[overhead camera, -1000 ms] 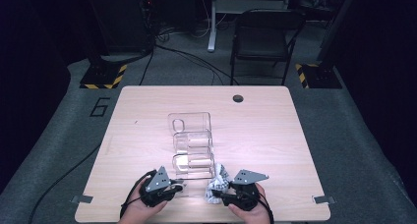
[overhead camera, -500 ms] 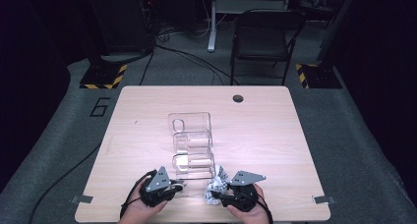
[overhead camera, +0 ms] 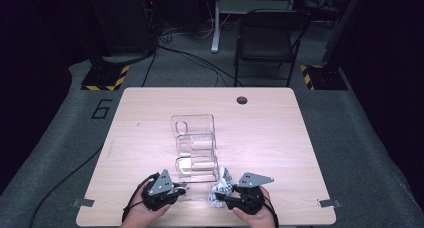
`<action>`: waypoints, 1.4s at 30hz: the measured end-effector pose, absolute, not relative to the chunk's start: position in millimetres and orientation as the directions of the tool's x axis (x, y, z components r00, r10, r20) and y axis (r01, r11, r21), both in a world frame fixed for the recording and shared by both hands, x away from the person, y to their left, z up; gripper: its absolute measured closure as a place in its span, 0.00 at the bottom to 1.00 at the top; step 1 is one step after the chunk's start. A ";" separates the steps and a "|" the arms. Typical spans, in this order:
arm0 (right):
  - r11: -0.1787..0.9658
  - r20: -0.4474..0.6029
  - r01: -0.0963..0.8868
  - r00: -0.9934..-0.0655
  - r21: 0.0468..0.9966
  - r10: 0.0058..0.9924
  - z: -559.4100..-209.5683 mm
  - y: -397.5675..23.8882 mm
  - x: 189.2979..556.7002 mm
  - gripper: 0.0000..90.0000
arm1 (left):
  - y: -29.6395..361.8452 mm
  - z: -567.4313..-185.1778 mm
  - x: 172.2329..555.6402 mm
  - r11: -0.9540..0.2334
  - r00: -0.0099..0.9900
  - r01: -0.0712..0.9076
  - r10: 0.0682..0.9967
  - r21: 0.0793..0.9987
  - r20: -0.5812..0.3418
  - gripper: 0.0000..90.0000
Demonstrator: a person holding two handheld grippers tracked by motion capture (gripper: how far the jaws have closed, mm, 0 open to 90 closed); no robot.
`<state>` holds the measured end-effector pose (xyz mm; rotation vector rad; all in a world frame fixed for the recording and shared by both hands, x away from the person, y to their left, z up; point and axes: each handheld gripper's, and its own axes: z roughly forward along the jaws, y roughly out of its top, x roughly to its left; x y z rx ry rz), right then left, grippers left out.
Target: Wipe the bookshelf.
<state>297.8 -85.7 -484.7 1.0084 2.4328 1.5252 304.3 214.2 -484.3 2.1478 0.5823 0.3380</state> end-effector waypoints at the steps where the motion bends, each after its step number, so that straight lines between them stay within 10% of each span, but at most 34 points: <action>1: 0.275 0.251 0.475 -0.777 0.836 0.577 -483.6 -86.4 297.9 0.66 | 213.8 -484.8 304.2 -0.515 0.850 0.284 0.526 0.809 0.036 0.88; 42: 0.293 0.252 0.482 -0.780 0.825 0.573 -485.3 -83.1 297.0 0.67 | 213.6 -483.5 303.5 -0.514 0.854 0.280 0.519 0.811 0.034 0.92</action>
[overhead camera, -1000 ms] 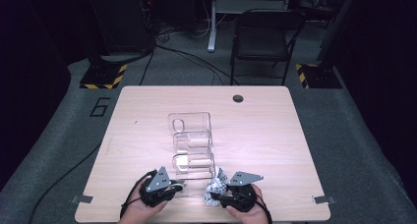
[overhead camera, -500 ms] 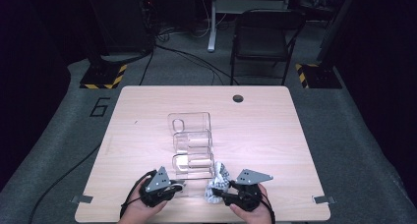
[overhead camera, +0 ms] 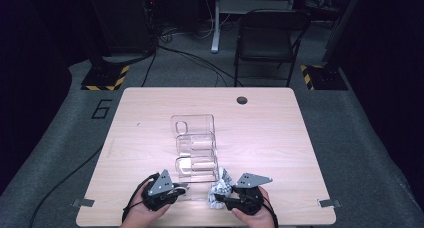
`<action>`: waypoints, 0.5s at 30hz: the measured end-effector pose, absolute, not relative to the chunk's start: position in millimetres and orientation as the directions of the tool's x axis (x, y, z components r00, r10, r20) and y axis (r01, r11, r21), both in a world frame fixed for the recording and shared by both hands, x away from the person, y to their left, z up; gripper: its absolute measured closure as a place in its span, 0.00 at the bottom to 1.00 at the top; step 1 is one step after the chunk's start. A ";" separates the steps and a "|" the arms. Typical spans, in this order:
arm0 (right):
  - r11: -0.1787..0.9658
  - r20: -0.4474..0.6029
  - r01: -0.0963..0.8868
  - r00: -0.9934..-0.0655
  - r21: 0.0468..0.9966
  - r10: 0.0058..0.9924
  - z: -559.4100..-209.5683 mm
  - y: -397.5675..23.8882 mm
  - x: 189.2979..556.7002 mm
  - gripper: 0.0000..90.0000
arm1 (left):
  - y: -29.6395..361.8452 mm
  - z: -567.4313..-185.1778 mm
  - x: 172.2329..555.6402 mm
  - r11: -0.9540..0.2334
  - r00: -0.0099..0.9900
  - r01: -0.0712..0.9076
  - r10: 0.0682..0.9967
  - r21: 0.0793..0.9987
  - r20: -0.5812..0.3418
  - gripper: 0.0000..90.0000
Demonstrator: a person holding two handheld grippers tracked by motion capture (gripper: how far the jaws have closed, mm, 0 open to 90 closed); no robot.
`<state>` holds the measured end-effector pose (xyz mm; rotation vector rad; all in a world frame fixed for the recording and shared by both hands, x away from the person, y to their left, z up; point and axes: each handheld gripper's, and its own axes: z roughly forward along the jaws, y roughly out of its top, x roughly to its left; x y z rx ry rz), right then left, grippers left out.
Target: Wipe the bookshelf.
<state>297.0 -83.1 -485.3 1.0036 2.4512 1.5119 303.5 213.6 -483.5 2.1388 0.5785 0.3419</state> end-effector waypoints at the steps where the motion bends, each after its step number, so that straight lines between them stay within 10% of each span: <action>1: 0.293 0.248 0.473 -0.786 0.831 0.566 -484.6 -84.1 297.6 0.67 | 213.6 -483.5 303.6 -0.514 0.854 0.280 0.519 0.811 0.033 0.92; 15: 0.286 0.264 0.489 -0.779 0.824 0.569 -486.3 -84.2 298.1 0.66 | 214.1 -483.3 303.8 -0.514 0.858 0.283 0.513 0.810 0.026 0.92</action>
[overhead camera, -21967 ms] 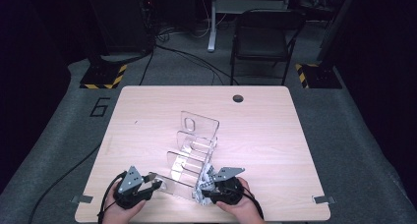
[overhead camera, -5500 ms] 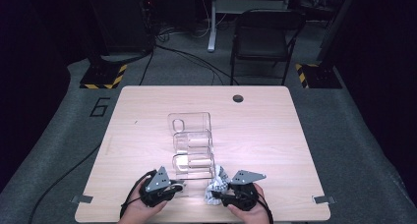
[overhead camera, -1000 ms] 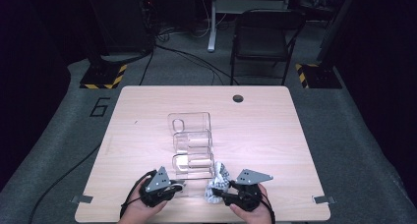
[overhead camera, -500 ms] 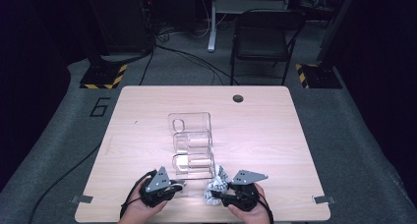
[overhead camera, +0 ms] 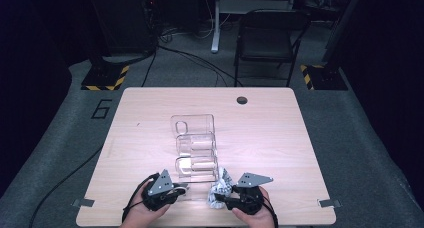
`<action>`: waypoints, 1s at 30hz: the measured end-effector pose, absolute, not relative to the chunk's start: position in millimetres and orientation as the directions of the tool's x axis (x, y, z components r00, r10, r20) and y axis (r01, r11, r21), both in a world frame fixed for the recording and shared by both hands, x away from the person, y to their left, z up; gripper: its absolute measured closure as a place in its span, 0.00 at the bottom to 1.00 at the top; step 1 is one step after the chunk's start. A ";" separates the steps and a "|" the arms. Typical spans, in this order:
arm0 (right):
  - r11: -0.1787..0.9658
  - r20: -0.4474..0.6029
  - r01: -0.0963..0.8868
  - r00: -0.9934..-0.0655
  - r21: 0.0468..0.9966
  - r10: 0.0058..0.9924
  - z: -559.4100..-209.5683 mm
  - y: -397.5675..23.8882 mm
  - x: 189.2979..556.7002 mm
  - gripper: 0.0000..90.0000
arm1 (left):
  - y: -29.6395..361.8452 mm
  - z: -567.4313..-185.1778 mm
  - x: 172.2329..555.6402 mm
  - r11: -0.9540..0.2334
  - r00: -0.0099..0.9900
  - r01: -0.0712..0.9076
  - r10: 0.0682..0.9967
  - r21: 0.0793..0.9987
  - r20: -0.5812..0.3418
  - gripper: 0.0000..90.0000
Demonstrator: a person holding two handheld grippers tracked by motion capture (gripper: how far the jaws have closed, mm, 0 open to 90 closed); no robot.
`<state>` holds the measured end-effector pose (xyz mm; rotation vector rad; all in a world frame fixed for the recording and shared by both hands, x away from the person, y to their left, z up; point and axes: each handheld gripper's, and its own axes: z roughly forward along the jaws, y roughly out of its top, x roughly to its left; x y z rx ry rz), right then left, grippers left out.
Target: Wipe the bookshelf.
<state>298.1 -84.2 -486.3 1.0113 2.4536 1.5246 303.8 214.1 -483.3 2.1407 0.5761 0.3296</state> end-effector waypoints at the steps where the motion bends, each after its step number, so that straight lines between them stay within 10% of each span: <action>1: 0.284 0.262 0.488 -0.777 0.825 0.572 -485.5 -83.8 297.5 0.66 | 214.1 -483.3 303.8 -0.514 0.858 0.283 0.513 0.809 0.025 0.92; 30: 0.281 0.259 0.481 -0.780 0.830 0.570 -483.3 -83.8 296.3 0.66 | 214.4 -483.5 304.1 -0.516 0.859 0.284 0.511 0.808 0.025 0.92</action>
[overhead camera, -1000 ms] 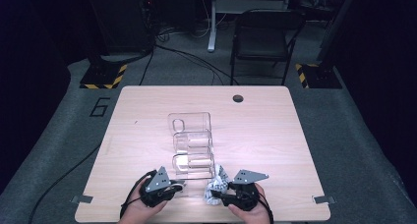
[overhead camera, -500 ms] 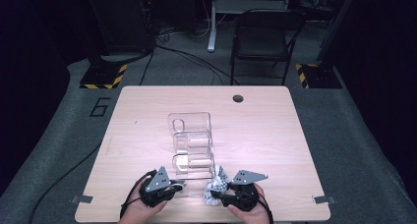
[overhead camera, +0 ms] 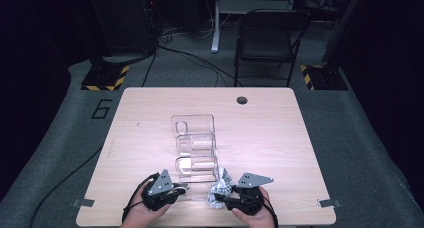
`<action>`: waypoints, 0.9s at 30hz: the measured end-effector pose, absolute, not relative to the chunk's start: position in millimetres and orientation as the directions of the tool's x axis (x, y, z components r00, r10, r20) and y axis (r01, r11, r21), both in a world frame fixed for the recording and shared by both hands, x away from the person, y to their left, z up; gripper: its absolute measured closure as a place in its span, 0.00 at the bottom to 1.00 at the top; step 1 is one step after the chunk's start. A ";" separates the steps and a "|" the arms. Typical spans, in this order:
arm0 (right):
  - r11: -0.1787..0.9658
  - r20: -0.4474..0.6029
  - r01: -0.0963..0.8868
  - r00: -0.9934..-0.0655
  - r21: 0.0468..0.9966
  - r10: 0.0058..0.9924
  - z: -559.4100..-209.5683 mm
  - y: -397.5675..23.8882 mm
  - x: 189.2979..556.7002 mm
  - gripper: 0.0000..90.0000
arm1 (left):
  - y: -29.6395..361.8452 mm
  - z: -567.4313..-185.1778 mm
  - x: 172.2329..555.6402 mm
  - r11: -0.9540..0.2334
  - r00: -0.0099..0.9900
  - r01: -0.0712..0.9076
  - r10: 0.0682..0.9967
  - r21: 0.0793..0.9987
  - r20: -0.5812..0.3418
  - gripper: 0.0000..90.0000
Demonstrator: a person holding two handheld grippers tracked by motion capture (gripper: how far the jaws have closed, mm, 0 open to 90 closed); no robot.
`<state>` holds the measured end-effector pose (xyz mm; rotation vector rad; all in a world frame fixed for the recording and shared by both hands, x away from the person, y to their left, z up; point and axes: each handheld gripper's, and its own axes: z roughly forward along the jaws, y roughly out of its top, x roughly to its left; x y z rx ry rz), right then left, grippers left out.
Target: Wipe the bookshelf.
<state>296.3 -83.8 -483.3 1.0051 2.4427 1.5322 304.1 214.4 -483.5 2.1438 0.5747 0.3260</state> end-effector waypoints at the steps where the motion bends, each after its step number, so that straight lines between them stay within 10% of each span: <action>1: 0.274 0.264 0.482 -0.779 0.832 0.569 -481.7 -84.8 296.0 0.66 | 214.2 -483.6 303.9 -0.514 0.858 0.285 0.512 0.809 0.023 0.92; 27: 0.316 0.237 0.476 -0.786 0.821 0.571 -489.3 -79.9 296.5 0.67 | 213.7 -483.5 303.6 -0.516 0.855 0.281 0.517 0.809 0.033 0.92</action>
